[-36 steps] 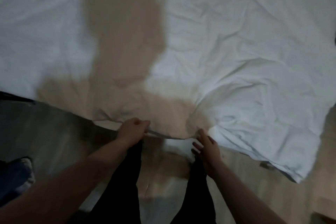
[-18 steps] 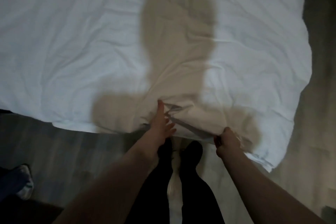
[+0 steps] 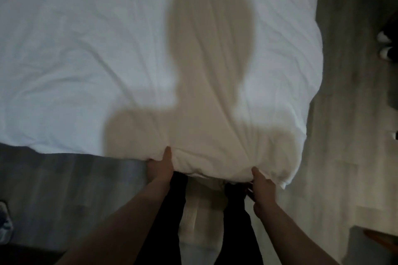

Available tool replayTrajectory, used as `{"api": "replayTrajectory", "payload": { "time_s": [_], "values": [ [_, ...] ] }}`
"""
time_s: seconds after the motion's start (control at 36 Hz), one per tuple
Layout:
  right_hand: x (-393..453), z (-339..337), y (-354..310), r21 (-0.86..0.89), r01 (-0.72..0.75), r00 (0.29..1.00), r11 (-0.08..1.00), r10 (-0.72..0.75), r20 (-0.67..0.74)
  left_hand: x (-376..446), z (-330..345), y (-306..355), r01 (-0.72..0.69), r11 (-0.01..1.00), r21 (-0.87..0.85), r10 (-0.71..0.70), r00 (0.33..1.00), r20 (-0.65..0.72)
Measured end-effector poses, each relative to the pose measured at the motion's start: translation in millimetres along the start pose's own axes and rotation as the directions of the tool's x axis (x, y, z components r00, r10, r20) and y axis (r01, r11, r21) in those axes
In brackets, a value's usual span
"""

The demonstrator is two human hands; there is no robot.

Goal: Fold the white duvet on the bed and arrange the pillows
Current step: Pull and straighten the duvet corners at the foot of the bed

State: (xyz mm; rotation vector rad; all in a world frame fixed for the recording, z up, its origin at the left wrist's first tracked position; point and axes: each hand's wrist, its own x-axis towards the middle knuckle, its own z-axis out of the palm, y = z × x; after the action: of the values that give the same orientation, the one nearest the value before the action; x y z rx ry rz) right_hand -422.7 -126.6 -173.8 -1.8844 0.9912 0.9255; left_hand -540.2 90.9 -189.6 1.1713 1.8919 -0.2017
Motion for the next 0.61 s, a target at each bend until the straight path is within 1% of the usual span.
{"api": "replayTrajectory", "payload": {
  "time_s": [0.03,0.06,0.08,0.11,0.14,0.17,0.19,0.25,0.28,0.31,0.33,0.36,0.39,0.42,0.47,0.53,0.56,0.58,0.61],
  "values": [
    [-5,2,-1,-0.042,-0.06,0.99,0.997,0.065,0.127,6,-3,-7,-0.055,0.99,0.133,0.047,0.997,0.059],
    [-8,6,-2,-0.123,-0.093,0.965,0.988,0.119,0.233,11,-8,-11,-0.125,0.95,0.287,0.083,0.984,0.156],
    [12,-31,-4,-0.246,-0.082,0.926,0.966,0.166,0.34,-11,22,-24,-0.203,0.893,0.402,0.107,0.963,0.248],
    [28,-57,-4,-0.373,-0.037,0.895,0.927,0.197,0.401,-25,42,-30,-0.289,0.831,0.474,0.153,0.94,0.305],
    [41,-62,-3,-0.447,-0.007,0.883,0.894,0.215,0.416,-23,41,-27,-0.365,0.774,0.517,0.206,0.918,0.34],
    [51,-69,-3,-0.489,0.01,0.889,0.872,0.216,0.404,-27,42,-20,-0.405,0.757,0.513,0.268,0.908,0.322],
    [58,-77,-3,-0.485,0.019,0.908,0.874,0.188,0.374,-32,43,-11,-0.424,0.764,0.487,0.327,0.904,0.274],
    [72,-92,-8,-0.407,-0.009,0.956,0.913,0.127,0.264,-39,47,5,-0.471,0.793,0.386,0.462,0.878,0.122],
    [87,-104,-11,-0.367,-0.016,0.976,0.93,0.093,0.194,-51,56,11,-0.52,0.789,0.329,0.528,0.846,0.072],
    [100,-117,-14,-0.342,-0.004,0.988,0.94,0.056,0.142,-62,67,15,-0.578,0.767,0.277,0.589,0.807,0.053],
    [113,-127,-16,-0.353,0.008,0.994,0.936,0.032,0.108,-73,78,17,-0.632,0.737,0.242,0.639,0.767,0.057],
    [123,-135,-18,-0.404,0.056,0.995,0.913,-0.017,0.098,-81,87,17,-0.685,0.69,0.233,0.687,0.721,0.086],
    [128,-139,-23,-0.468,0.132,0.989,0.874,-0.084,0.122,-84,96,16,-0.739,0.625,0.25,0.733,0.666,0.136],
    [134,-141,-28,-0.515,0.213,0.975,0.83,-0.146,0.168,-85,106,14,-0.785,0.549,0.289,0.761,0.612,0.217],
    [144,-137,-38,-0.536,0.342,0.933,0.772,-0.211,0.291,-85,122,7,-0.822,0.387,0.418,0.739,0.548,0.392],
    [155,-133,-42,-0.554,0.377,0.919,0.742,-0.222,0.327,-87,138,0,-0.813,0.245,0.528,0.678,0.533,0.506],
    [159,-132,-42,-0.582,0.378,0.923,0.72,-0.24,0.303,-87,145,-3,-0.804,0.196,0.561,0.656,0.533,0.535],
    [161,-133,-43,-0.604,0.397,0.918,0.691,-0.291,0.27,-88,151,-6,-0.791,0.167,0.589,0.643,0.54,0.543],
    [162,-138,-42,-0.627,0.436,0.896,0.645,-0.379,0.232,-91,156,-7,-0.774,0.156,0.613,0.633,0.555,0.54]
  ]
}}
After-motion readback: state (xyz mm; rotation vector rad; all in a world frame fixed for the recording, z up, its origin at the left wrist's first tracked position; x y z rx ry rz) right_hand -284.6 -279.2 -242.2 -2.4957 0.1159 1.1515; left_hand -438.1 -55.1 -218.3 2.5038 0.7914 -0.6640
